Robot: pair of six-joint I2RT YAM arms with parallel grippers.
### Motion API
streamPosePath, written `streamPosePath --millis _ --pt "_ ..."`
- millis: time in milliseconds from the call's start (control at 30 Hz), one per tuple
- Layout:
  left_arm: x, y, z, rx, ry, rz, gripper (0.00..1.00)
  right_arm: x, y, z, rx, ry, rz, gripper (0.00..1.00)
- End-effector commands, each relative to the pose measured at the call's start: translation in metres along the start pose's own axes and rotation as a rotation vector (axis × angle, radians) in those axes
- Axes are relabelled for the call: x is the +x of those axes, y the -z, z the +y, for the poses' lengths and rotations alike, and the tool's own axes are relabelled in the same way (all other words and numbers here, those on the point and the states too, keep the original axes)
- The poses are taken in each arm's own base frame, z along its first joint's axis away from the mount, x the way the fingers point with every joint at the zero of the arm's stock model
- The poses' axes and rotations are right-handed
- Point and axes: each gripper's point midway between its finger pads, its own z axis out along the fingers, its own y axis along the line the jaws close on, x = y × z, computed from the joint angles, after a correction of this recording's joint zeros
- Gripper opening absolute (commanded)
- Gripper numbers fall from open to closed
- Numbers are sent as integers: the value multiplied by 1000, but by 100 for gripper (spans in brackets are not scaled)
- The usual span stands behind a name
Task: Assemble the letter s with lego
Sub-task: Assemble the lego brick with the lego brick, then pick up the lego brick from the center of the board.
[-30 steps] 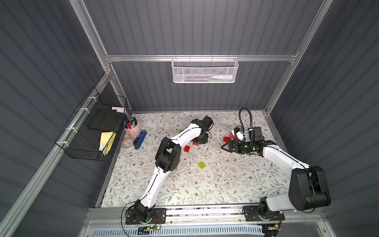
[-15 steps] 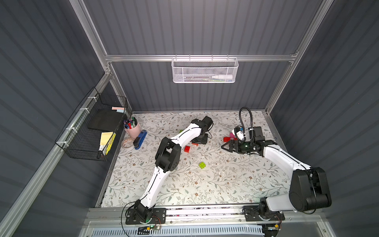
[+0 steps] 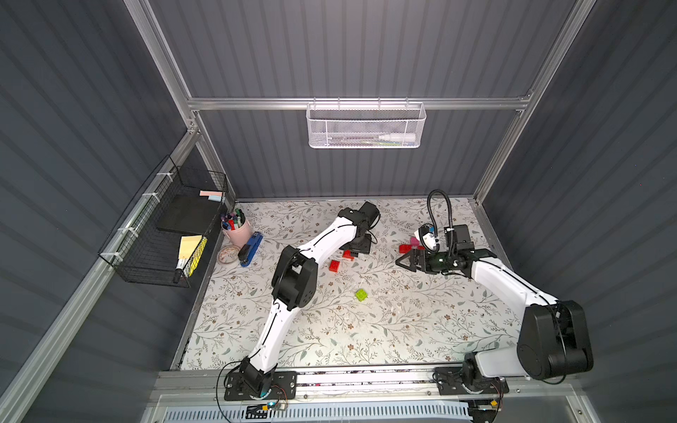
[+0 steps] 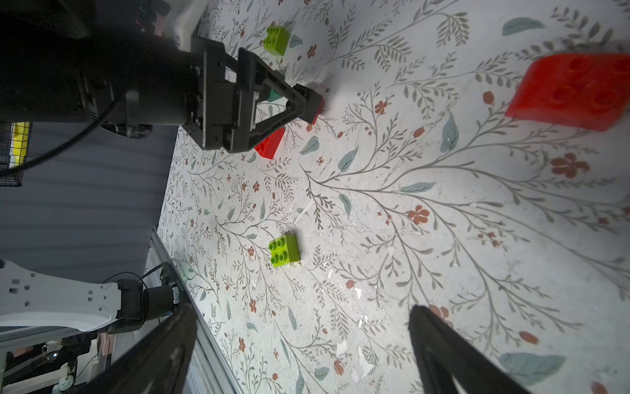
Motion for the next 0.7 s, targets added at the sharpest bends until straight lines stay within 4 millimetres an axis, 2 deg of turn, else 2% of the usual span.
streamPosePath --millis 0,167,367,533,667 --pt "1 36 13 24 -22 -13 78 -9 10 12 -12 56 -31 99" --pt "4 47 30 32 -4 -25 81 -9 11 18 -19 68 -33 99" --pt "16 32 61 21 97 1 82 -9 9 26 -16 85 -27 99" --pt "18 18 77 60 162 0 82 -9 6 34 -13 103 -21 99" --pt "10 6 90 63 148 -15 83 -10 1 37 -8 109 -11 99"
